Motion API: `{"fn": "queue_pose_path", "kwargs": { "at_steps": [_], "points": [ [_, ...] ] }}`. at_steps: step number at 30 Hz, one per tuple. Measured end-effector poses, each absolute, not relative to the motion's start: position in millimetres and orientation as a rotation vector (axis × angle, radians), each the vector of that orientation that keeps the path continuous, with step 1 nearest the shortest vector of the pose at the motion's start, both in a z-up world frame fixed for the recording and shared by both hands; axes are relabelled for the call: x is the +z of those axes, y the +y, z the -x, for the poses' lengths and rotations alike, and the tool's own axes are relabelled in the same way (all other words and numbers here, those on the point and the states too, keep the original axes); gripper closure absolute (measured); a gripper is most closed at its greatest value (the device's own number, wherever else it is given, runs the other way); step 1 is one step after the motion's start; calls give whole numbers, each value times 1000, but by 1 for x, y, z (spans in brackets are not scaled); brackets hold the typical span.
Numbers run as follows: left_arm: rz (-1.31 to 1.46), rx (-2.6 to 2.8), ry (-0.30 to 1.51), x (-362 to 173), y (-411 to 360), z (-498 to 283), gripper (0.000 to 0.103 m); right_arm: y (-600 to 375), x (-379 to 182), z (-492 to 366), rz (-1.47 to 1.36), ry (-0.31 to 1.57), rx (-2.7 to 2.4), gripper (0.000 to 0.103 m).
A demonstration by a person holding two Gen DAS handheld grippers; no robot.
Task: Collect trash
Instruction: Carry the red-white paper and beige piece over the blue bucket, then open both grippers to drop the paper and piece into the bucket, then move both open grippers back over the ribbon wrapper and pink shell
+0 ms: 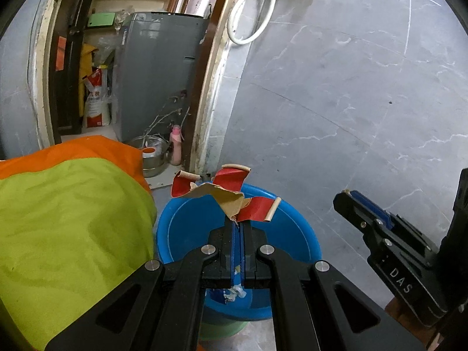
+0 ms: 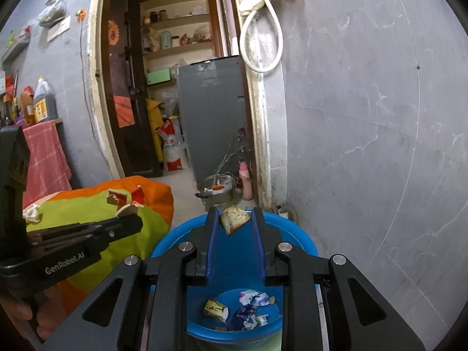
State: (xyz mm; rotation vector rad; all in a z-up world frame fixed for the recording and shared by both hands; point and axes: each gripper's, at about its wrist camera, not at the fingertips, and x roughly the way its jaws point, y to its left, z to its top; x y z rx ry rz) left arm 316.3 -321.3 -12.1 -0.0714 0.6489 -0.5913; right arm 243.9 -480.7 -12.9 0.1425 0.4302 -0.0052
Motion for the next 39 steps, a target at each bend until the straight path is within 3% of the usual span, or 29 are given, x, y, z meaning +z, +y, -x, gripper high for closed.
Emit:
{"fn": "queue_pose_path", "kwargs": {
  "at_steps": [12, 15, 18, 22, 24, 28, 31, 32, 35, 39],
  "points": [
    [75, -567, 694, -18, -321, -330, 98, -495, -23, -258, -199, 439, -34, 82],
    [63, -569, 701, -19, -324, -333, 90, -498, -24, -261, -205, 446, -36, 81],
    [66, -570, 710, -21, -324, -334, 89, -500, -25, -262, -209, 449, -39, 78],
    [82, -568, 705, -21, -320, -333, 76, -502, -24, -260, -210, 442, -45, 71],
    [90, -564, 700, -19, -317, -333, 76, -502, -23, -258, -211, 438, -49, 70],
    [93, -533, 668, -13, -308, -329, 57, -504, -18, -250, -221, 407, -63, 51],
    [99, -505, 643, -5, -303, -327, 44, -504, -11, -244, -226, 384, -72, 43],
    [97, -493, 636, -3, -301, -326, 35, -504, -8, -243, -229, 376, -78, 34],
    [96, -442, 589, 6, -288, -321, 8, -504, -1, -237, -237, 351, -83, 19],
    [99, -375, 531, 16, -271, -313, 2, -503, 8, -232, -243, 339, -81, 4]
  ]
}}
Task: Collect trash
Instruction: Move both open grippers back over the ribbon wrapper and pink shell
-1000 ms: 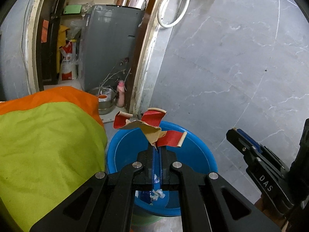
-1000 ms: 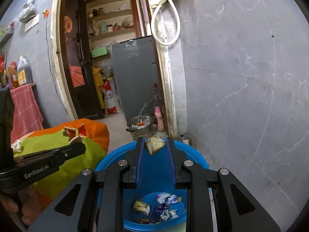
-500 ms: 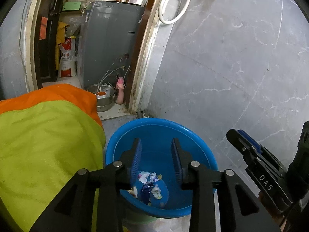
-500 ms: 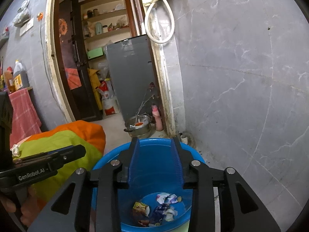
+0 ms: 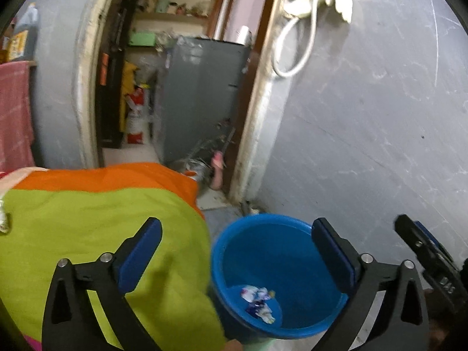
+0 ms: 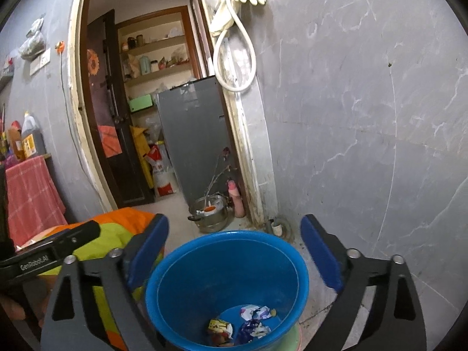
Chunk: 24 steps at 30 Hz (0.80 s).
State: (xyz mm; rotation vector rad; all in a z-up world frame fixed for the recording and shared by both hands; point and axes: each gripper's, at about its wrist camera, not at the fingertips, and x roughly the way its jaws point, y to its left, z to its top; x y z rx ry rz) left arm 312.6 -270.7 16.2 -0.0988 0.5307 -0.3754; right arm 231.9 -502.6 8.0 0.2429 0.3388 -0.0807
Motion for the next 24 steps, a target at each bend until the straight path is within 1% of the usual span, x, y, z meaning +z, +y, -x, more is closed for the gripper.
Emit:
{"fn": "queue_pose_path", "kwargs": {
  "at_steps": [1, 16, 24],
  "points": [
    [97, -365, 524, 18, -266, -311, 2, -502, 10, -231, -243, 337, -77, 0],
    [70, -317, 440, 48, -220, -280, 2, -459, 44, -217, -170, 309, -36, 0],
    [61, -243, 405, 68, -172, -258, 2, -415, 65, -215, -136, 297, 35, 0]
  ]
}}
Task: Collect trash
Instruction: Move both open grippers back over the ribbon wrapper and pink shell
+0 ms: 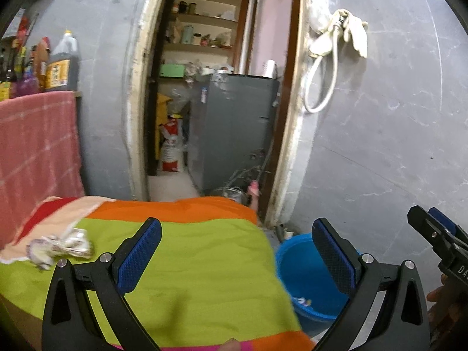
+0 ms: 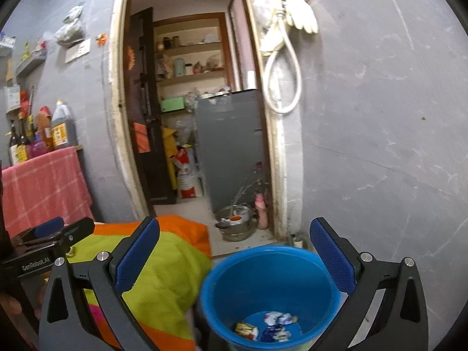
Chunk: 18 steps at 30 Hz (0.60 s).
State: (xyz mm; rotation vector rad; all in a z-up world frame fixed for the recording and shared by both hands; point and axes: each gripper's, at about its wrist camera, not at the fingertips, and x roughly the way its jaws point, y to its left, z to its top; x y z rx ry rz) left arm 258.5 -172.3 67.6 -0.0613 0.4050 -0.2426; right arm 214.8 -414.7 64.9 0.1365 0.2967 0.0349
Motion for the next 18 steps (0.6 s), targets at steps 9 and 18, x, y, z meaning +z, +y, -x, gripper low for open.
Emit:
{"fn": "queue_pose_path", "kwargs": {
  "at_steps": [9, 18],
  "points": [
    [92, -102, 388, 77, -92, -233, 2, -346, 74, -219, -129, 300, 172, 0],
    [105, 44, 384, 73, -15, -210, 2, -279, 71, -223, -130, 316, 287, 0]
  ]
}}
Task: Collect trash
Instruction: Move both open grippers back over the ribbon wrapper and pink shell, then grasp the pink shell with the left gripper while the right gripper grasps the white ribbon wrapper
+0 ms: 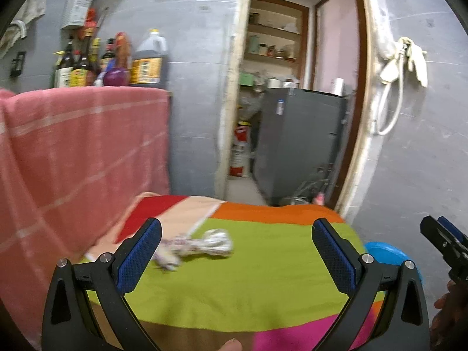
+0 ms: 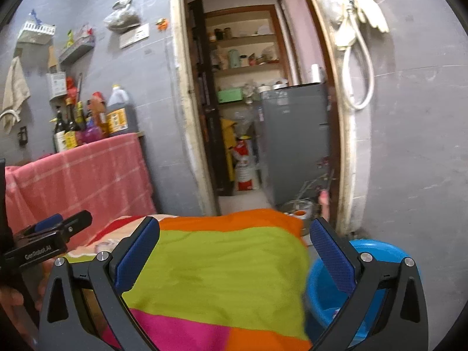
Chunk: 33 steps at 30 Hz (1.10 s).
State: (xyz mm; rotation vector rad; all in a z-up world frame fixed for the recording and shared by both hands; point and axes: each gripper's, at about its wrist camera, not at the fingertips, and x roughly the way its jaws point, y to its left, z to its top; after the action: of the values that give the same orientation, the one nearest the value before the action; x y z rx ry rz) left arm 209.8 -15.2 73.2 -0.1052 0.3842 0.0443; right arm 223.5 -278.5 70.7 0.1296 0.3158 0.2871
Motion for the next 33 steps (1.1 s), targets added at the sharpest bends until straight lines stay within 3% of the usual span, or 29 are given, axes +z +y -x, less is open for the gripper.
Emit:
{"fn": "queue_pose_path", "kwargs": {
  "at_steps": [12, 25, 30, 33],
  "points": [
    [144, 156, 477, 37, 68, -204, 2, -199, 50, -246, -81, 392, 430, 0],
    [162, 128, 604, 9, 88, -235, 4, -156, 27, -293, -48, 523, 492, 0],
    [190, 101, 651, 2, 95, -250, 18, -133, 16, -316, -41, 611, 553, 0],
    [208, 79, 679, -3, 97, -259, 30, -120, 8, -329, -29, 671, 578, 5]
  ]
}}
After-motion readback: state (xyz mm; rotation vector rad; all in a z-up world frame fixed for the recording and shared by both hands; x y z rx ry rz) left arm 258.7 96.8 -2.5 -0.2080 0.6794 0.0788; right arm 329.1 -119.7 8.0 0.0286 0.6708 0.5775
